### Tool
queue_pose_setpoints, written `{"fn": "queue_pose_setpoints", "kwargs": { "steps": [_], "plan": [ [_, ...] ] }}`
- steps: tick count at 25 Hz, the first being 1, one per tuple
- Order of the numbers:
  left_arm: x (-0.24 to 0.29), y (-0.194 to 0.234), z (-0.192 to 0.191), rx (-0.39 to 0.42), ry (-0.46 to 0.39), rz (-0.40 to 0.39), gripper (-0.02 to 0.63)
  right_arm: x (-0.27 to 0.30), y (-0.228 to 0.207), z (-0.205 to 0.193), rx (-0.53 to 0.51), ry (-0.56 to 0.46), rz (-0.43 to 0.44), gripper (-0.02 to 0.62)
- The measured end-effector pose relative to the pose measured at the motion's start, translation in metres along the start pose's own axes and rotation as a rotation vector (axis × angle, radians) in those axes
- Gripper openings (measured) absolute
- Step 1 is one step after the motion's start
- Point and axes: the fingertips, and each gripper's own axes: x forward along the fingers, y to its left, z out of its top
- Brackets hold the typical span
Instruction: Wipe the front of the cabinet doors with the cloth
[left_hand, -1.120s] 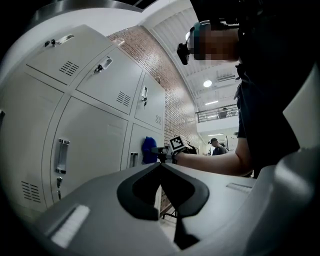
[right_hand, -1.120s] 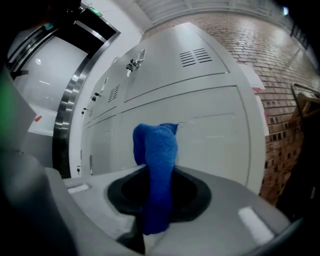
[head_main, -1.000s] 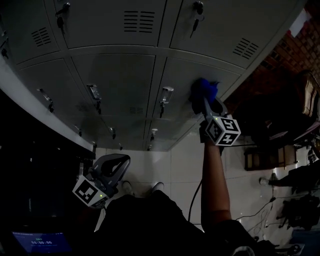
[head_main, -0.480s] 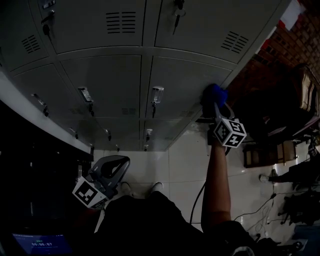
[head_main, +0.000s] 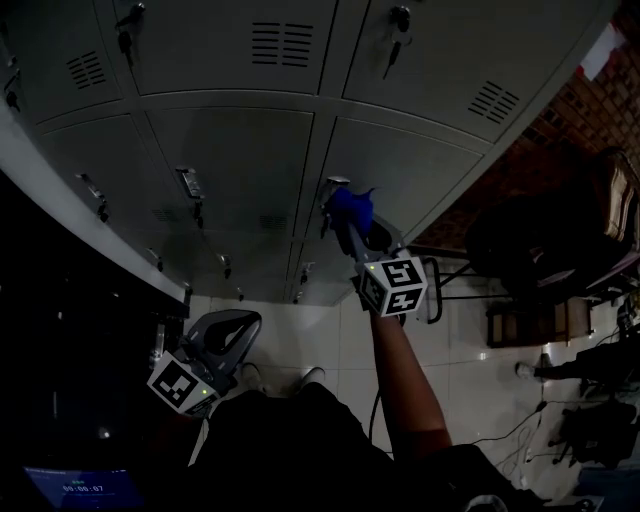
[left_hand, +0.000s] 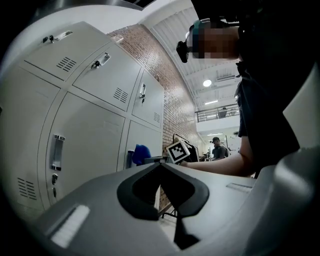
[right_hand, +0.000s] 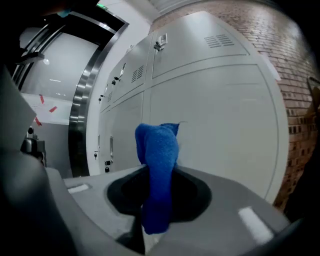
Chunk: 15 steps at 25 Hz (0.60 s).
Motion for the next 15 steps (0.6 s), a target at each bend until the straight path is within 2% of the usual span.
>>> {"fn": "queue_pose_setpoints", "kwargs": {
  "steps": [5, 11, 15],
  "plan": [
    [-0.012, 0.011, -0.002, 0.008, 0.016, 0.043, 0.000, 0.034, 0.028, -0.019, 0.019, 0.038, 0.050, 0.084],
    [-0.001, 0.021, -0.008, 0.019, 0.044, 0.048, 0.000, 0.050, 0.022, -0.025, 0.016, 0.034, 0.023, 0.084],
    [0.031, 0.036, -0.006, 0.023, 0.037, 0.049, 0.000, 0.052, 0.018, -0.027, 0.028, 0.035, 0.016, 0.084]
  ]
}}
